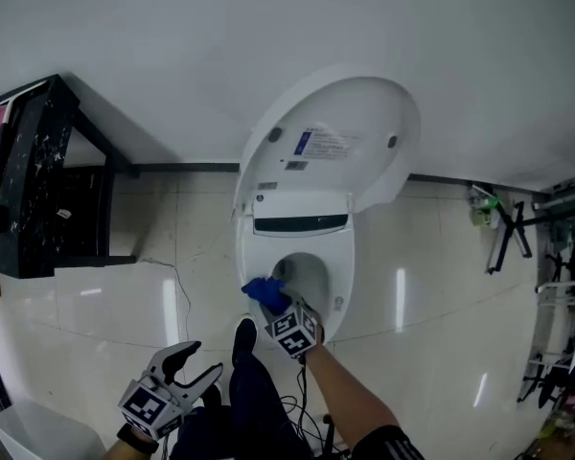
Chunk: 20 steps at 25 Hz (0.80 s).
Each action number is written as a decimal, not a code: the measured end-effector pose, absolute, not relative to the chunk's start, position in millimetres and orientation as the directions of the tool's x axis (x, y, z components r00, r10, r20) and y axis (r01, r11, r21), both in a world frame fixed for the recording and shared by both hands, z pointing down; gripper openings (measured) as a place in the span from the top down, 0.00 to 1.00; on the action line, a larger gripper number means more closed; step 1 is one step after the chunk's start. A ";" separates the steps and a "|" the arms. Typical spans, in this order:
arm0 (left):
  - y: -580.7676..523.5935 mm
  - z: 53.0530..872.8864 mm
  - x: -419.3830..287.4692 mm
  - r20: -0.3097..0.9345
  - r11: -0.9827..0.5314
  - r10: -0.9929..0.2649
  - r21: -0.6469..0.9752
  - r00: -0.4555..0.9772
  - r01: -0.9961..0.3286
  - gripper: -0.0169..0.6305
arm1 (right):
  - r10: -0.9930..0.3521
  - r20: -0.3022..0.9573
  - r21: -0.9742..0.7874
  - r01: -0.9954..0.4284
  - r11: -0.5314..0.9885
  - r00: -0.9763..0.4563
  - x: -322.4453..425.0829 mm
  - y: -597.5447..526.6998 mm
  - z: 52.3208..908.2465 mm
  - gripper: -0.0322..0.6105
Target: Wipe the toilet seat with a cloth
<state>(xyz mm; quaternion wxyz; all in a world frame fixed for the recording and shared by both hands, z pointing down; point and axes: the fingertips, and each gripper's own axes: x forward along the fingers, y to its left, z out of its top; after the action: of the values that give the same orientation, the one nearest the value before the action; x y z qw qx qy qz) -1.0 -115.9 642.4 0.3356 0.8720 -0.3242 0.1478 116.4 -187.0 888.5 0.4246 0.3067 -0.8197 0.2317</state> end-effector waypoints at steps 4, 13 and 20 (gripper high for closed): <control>-86.6 594.0 -5.3 0.414 -0.638 -0.484 0.436 0.771 -0.635 0.61 | -0.462 0.741 -0.092 -0.755 0.649 -0.488 116.2 -189.2 782.1 0.66; 43.1 476.9 -51.0 0.304 -0.778 -0.481 0.284 0.822 -0.560 0.61 | -0.760 0.492 -0.102 -0.895 0.435 -0.425 137.9 -59.3 560.3 0.66; 116.5 411.9 -79.9 0.250 -0.800 -0.485 0.260 0.838 -0.541 0.61 | -0.849 0.369 -0.165 -0.926 0.340 -0.378 133.5 59.2 437.9 0.66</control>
<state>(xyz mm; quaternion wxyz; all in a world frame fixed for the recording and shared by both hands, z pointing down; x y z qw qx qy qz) -79.9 116.5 411.9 0.1625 0.9447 -0.2717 0.0858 133.5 59.2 437.9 0.1090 0.5469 -0.8113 0.1754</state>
